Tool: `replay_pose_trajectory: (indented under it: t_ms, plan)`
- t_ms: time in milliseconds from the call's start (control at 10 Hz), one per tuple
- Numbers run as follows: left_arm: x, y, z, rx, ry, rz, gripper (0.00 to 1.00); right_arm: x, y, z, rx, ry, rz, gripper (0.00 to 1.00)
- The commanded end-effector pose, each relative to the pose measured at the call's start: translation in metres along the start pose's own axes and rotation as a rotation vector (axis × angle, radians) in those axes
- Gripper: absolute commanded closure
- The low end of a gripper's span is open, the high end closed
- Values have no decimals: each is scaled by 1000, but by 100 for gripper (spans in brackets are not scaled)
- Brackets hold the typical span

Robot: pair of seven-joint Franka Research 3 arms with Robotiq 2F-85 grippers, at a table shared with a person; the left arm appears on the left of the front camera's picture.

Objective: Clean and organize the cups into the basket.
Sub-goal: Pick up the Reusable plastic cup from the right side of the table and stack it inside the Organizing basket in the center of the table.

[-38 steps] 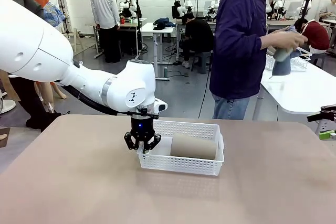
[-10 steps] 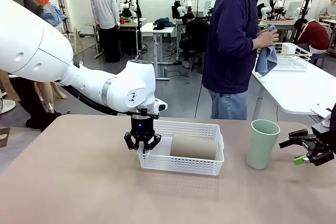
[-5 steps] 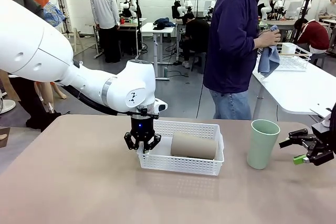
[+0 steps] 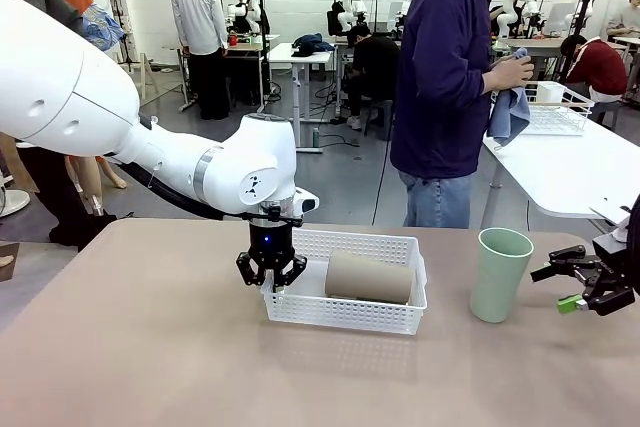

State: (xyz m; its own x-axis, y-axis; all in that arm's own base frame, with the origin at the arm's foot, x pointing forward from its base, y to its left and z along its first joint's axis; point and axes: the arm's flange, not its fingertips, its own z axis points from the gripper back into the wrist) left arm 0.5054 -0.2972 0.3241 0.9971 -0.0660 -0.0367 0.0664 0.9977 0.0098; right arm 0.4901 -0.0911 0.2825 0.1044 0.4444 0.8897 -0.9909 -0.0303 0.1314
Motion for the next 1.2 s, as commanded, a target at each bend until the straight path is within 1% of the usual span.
replay_pose_trajectory:
  t_ms: [0,100,500,700,1100]
  plan:
    - [-1,2,-1,1,-5,-9,100,-2,-10,-11,-20,-20,11,0]
    - [-1,2,-1,1,-5,-9,100,-2,-13,-14,-15,-12,14,0]
    - [-1,2,-1,1,-5,-9,100,2,-25,-21,-6,-48,32,0]
    - [-1,2,-1,1,-5,-9,100,2,-35,-20,-41,-84,31,0]
    - [-1,2,-1,1,-5,-9,100,2,-49,-35,-2,-106,42,0]
